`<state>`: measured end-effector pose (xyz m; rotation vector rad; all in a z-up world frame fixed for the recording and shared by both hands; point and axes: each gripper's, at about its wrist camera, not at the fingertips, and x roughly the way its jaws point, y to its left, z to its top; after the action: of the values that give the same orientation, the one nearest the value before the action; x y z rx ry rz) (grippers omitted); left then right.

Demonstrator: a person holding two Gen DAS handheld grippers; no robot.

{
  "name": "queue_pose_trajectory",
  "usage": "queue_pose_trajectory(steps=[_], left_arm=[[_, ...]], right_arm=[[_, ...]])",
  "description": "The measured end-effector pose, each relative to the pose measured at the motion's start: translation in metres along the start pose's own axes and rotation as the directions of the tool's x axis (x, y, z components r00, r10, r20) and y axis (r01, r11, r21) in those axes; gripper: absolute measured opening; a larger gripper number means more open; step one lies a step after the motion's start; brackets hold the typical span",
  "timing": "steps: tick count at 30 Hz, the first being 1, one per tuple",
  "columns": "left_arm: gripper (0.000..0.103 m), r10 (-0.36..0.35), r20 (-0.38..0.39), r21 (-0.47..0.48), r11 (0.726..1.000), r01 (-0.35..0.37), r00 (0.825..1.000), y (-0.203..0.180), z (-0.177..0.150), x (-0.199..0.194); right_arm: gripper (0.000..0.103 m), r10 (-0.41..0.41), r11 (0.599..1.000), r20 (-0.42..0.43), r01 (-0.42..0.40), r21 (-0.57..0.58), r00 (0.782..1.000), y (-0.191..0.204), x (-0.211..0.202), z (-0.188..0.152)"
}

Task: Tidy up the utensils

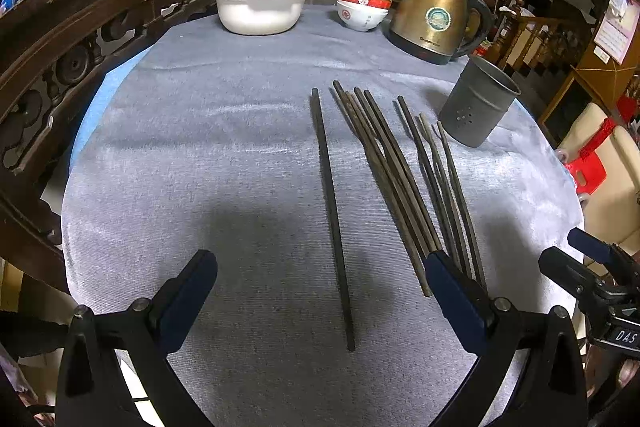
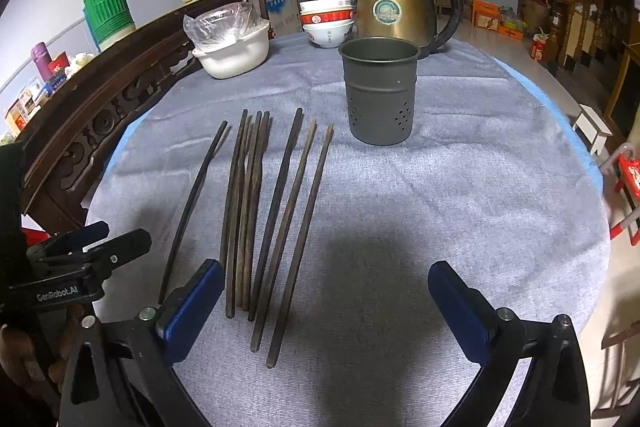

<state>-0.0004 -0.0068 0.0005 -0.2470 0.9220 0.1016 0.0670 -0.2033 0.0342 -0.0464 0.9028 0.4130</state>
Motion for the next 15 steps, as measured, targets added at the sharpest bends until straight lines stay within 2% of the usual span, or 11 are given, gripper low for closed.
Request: queue_pose_trajectory(steps=[15], left_arm=[[0.103,0.0,-0.01,0.002,1.0,0.0,1.0,0.0051,0.001,0.0014]], right_arm=[[0.103,-0.003,1.0,-0.011,0.003,0.009,1.0,-0.0058,0.0028,0.001]])
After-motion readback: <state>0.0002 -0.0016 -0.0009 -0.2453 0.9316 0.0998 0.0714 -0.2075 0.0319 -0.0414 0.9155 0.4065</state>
